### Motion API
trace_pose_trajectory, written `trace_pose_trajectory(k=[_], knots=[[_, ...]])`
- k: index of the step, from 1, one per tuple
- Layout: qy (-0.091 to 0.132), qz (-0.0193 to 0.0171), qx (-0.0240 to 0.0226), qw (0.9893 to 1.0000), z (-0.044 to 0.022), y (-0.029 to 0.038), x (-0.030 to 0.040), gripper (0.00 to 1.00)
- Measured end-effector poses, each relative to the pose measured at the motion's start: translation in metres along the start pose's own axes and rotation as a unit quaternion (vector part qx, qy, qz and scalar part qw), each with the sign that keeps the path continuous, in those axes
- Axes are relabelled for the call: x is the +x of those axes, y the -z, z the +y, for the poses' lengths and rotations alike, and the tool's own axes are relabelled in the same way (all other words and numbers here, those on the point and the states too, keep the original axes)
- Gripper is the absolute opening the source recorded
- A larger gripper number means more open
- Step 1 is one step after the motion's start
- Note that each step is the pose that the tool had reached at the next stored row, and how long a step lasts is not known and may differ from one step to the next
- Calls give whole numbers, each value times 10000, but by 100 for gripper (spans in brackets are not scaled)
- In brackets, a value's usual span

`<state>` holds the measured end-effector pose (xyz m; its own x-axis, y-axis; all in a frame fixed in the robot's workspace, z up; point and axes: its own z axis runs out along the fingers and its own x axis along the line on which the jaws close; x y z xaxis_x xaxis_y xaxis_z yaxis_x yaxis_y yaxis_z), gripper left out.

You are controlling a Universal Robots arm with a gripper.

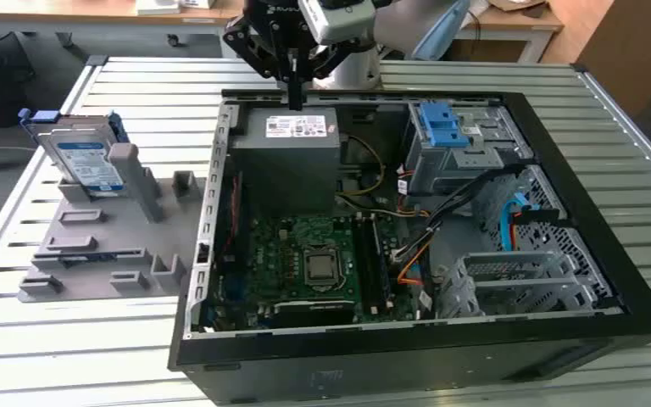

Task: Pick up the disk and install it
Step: 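Reach for the disk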

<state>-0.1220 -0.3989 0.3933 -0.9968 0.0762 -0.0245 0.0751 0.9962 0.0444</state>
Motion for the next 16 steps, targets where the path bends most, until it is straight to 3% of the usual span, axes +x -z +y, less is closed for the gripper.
trace_pose_trajectory(k=[3,16], knots=[[0,0,0,10000,-3,-5,41,11],[0,1,0,10000,-6,-6,71,11]])
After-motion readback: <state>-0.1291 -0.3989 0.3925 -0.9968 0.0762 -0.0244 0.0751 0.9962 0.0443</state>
